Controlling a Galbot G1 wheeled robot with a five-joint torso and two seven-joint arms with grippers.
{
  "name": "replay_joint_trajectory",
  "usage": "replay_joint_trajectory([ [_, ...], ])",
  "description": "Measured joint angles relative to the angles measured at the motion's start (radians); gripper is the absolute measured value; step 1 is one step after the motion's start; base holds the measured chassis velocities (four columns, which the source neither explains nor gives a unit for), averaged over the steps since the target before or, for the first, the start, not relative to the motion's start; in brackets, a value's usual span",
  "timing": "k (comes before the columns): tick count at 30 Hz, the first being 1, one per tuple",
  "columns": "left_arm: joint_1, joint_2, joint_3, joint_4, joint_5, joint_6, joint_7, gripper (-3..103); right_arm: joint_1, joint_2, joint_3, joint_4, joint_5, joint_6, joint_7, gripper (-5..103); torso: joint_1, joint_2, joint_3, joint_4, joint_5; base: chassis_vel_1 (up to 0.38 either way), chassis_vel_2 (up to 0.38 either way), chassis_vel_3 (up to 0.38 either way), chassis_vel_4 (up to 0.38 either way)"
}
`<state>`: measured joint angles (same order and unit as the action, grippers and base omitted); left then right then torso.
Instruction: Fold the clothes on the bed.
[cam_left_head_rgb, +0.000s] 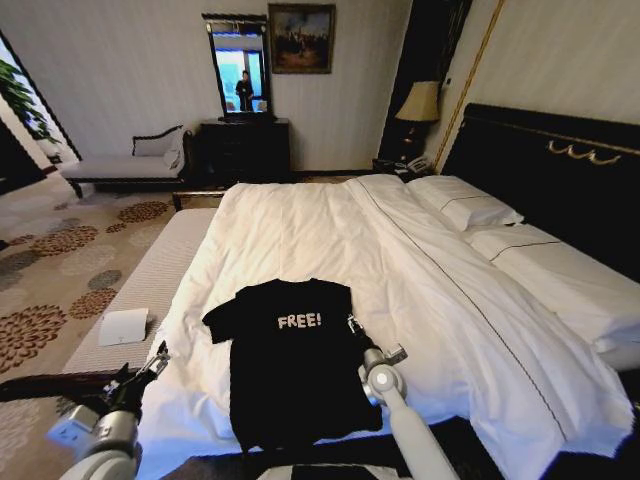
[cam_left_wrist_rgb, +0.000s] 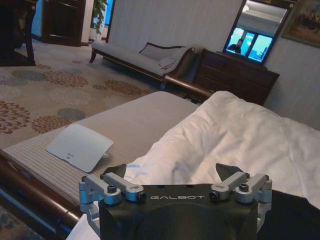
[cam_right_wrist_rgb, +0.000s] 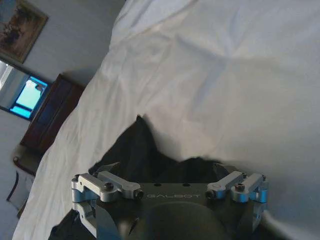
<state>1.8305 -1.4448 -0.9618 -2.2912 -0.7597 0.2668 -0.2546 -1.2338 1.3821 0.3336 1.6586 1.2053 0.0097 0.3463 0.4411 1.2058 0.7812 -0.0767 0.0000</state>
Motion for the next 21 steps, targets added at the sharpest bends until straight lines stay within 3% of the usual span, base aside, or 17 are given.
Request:
replay_joint_trajectory([
  [8,-0.146,0.041,0.017,0.091,-0.053,0.053,-0.032,100,-0.061,-0.003,0.071,0.144,-0.062,0.046,0.024,100,0.000,0.000,0.000,-0.0004,-0.0005,0.000,0.000,0.000,0.000],
  [13,-0.291,0.074,0.095,0.237,-0.189,0.132,-0.059,100,-0.069,0.006,0.128,0.192,-0.105,0.081,0.056,100,0.000,0.000,0.000,-0.0009,-0.0003,0.000,0.000,0.000,0.000],
  [15,-0.306,0.071,0.100,0.270,-0.208,0.136,-0.058,100,-0.059,0.008,0.125,0.185,-0.122,0.089,0.060,100,0.000,0.000,0.000,-0.0010,-0.0002,0.000,0.000,0.000,0.000],
  [17,-0.335,0.058,0.100,0.326,-0.250,0.137,-0.055,100,-0.038,0.009,0.110,0.163,-0.144,0.099,0.062,100,0.000,0.000,0.000,0.0008,0.0000,0.000,0.000,0.000,0.000],
  [21,-0.406,0.056,0.113,0.403,-0.310,0.136,-0.055,100,-0.039,0.008,0.108,0.144,-0.161,0.112,0.062,100,0.000,0.000,0.000,-0.0002,-0.0002,0.000,0.000,0.000,0.000],
])
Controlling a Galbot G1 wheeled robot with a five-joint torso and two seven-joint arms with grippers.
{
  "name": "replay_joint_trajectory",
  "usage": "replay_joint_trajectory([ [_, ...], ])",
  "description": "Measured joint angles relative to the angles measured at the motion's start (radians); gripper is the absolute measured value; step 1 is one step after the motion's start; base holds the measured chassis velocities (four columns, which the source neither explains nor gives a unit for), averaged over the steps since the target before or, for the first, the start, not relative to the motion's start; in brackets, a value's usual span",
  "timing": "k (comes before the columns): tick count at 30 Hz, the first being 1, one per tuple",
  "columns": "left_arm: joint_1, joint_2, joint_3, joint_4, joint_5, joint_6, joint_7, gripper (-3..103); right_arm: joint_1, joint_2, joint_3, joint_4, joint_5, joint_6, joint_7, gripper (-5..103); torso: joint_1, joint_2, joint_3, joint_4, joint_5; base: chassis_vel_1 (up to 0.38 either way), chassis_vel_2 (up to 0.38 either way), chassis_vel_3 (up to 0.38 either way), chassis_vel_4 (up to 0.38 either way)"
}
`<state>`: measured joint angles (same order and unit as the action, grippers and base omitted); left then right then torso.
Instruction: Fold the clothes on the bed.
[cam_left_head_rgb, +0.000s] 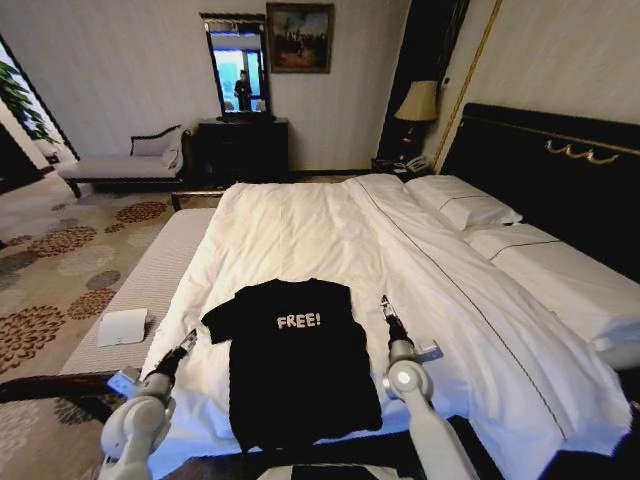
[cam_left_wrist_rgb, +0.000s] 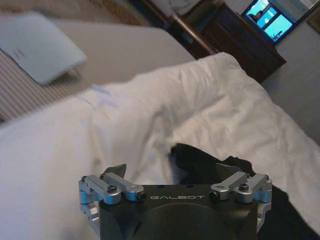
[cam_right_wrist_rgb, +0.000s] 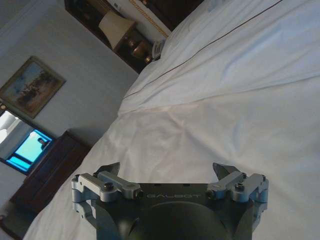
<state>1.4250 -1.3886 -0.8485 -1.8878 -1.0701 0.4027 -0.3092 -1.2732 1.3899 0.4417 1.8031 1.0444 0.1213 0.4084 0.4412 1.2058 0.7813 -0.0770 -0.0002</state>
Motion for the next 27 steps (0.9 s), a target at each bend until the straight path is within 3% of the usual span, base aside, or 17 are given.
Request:
replay_joint_trajectory([
  [7,-0.141,0.004,0.031,0.138,-0.072,-0.006,0.015,100,0.009,-0.001,0.003,-0.024,-0.007,0.003,0.006,100,0.000,0.000,0.000,-0.0002,0.0003,0.000,0.000,0.000,0.000],
  [24,-0.327,-0.049,0.050,0.378,-0.063,-0.044,0.093,101,0.013,-0.009,0.006,-0.047,-0.025,0.006,0.025,100,0.000,0.000,0.000,-0.0001,0.0003,0.000,0.000,0.000,0.000],
  [27,-0.349,-0.061,0.049,0.412,-0.046,-0.055,0.101,92,0.008,-0.015,0.010,-0.048,-0.025,0.006,0.027,100,0.000,0.000,0.000,-0.0001,0.0003,0.000,0.000,0.000,0.000],
])
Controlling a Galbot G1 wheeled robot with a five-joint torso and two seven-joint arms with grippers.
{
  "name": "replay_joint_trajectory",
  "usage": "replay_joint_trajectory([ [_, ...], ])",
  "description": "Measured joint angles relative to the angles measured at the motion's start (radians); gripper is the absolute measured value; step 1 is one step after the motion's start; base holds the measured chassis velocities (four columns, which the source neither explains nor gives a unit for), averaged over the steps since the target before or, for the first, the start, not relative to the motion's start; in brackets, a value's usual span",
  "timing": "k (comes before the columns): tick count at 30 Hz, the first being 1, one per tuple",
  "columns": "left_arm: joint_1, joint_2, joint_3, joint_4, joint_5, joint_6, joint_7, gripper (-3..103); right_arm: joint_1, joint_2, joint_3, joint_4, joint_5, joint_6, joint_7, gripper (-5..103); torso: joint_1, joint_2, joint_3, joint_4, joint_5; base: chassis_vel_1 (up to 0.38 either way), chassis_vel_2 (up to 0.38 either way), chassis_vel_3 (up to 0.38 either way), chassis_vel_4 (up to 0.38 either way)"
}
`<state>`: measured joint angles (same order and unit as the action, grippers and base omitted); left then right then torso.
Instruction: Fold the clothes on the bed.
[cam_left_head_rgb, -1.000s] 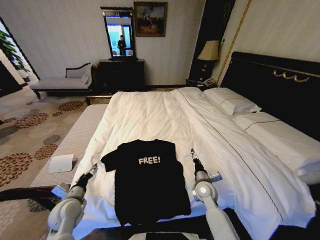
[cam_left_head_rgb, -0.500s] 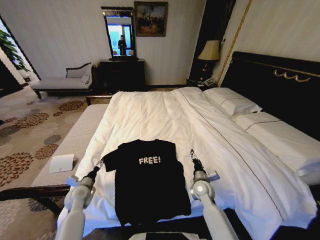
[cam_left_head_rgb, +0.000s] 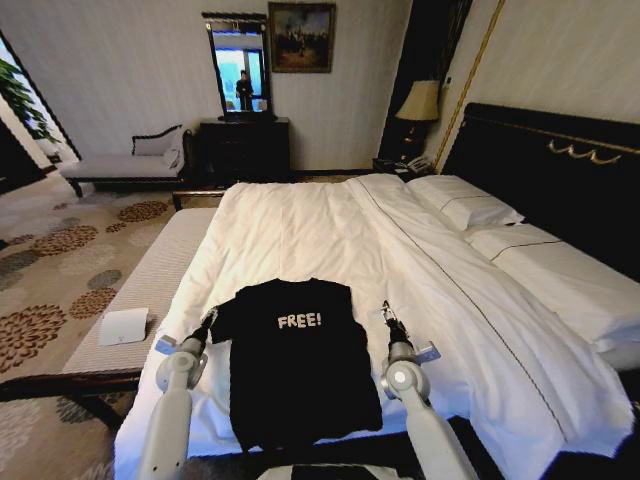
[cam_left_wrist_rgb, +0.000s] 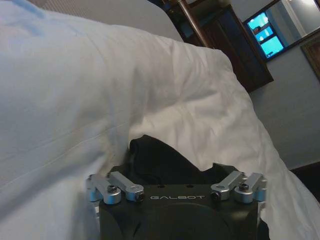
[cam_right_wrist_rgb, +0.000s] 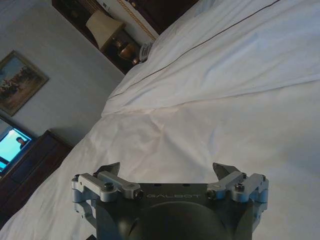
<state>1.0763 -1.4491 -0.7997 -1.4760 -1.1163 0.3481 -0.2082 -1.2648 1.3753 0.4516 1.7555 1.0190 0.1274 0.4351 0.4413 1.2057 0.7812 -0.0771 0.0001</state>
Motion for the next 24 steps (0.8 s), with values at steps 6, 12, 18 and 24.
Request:
replay_joint_trajectory([
  [6,-0.011,-0.008,-0.009,0.005,0.009,-0.012,0.000,64,0.000,-0.010,0.004,-0.003,0.003,0.000,0.001,100,0.000,0.000,0.000,0.0000,-0.0001,0.000,0.000,0.000,0.000],
  [12,0.001,0.002,-0.010,-0.003,0.017,-0.013,-0.001,43,0.002,-0.008,0.001,-0.008,0.004,0.000,0.002,100,0.000,0.000,0.000,0.0001,-0.0001,0.000,0.000,0.000,0.000],
  [18,0.008,0.005,-0.006,-0.004,0.030,-0.013,-0.001,26,0.002,-0.008,0.001,-0.009,0.004,0.000,0.006,100,0.000,0.000,0.000,0.0001,-0.0001,0.000,0.000,0.000,0.000],
  [24,0.012,0.014,-0.007,-0.016,0.030,-0.015,-0.003,5,-0.003,-0.010,0.009,-0.004,0.005,0.000,0.015,100,0.000,0.000,0.000,0.0000,-0.0001,0.000,0.000,0.000,0.000],
])
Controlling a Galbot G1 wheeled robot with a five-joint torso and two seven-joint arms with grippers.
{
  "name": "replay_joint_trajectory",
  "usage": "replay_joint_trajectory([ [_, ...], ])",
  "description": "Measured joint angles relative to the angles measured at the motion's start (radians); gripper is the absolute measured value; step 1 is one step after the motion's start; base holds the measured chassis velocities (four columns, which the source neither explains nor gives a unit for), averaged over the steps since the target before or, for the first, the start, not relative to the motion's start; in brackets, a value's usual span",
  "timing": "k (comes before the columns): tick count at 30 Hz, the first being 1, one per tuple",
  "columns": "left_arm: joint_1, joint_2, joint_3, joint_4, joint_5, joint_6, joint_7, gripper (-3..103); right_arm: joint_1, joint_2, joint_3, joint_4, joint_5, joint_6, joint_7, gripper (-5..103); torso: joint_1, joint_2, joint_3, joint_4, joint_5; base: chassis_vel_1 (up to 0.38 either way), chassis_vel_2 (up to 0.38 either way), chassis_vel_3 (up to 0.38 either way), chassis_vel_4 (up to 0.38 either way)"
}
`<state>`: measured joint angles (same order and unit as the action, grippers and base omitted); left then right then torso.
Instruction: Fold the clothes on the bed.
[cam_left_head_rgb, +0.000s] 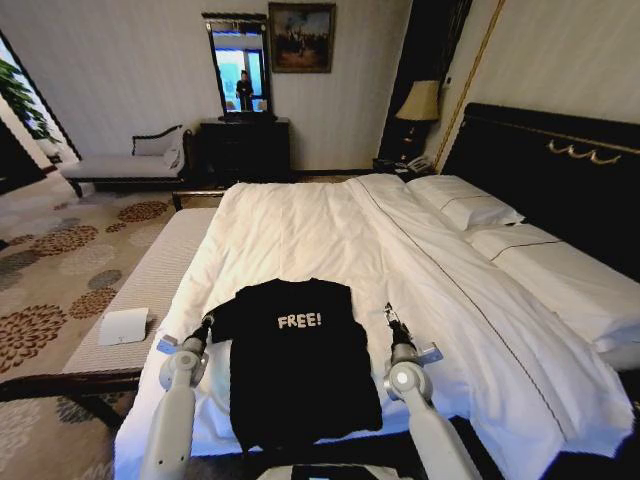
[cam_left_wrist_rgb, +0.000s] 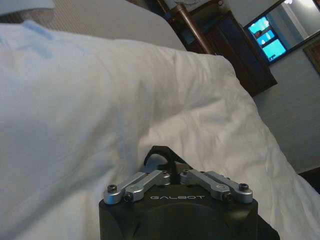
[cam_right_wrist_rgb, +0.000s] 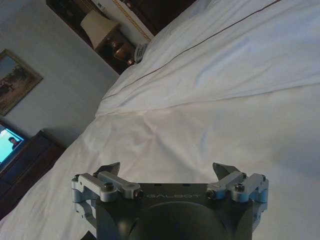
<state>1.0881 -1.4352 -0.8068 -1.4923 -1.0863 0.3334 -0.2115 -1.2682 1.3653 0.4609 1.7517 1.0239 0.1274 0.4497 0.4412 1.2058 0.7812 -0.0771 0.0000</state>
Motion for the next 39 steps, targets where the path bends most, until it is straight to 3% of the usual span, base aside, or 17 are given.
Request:
replay_joint_trajectory([
  [2,0.003,0.013,0.002,-0.005,0.001,0.000,0.000,1,-0.002,0.000,0.003,0.001,0.000,0.000,0.002,100,0.000,0.000,0.000,0.0000,0.0000,0.000,0.000,0.000,0.000],
  [10,0.004,0.054,0.025,-0.031,0.002,0.001,0.001,1,-0.002,0.001,0.007,0.003,0.000,0.000,0.004,100,0.000,0.000,0.000,0.0001,-0.0001,0.000,0.000,0.000,0.000],
  [12,0.004,0.075,0.055,-0.064,0.008,0.001,0.010,1,-0.002,0.001,0.007,0.003,0.000,0.000,0.004,100,0.000,0.000,0.000,0.0001,0.0001,0.000,0.000,0.000,0.000],
  [14,0.012,0.100,0.159,-0.133,0.078,-0.012,0.038,1,0.001,0.005,0.006,-0.007,-0.002,-0.001,0.004,100,0.000,0.000,0.000,0.0001,0.0001,0.000,0.000,0.000,0.000],
  [24,-0.029,0.069,0.301,-0.125,0.166,-0.030,0.038,1,0.007,0.013,-0.001,-0.025,-0.017,-0.001,0.004,100,0.000,0.000,0.000,0.0000,0.0001,0.000,0.000,0.000,0.000],
  [39,-0.073,0.054,0.374,-0.049,0.203,-0.031,0.037,0,0.011,0.019,0.004,-0.044,-0.030,0.003,0.000,100,0.000,0.000,0.000,-0.0001,0.0000,0.000,0.000,0.000,0.000],
])
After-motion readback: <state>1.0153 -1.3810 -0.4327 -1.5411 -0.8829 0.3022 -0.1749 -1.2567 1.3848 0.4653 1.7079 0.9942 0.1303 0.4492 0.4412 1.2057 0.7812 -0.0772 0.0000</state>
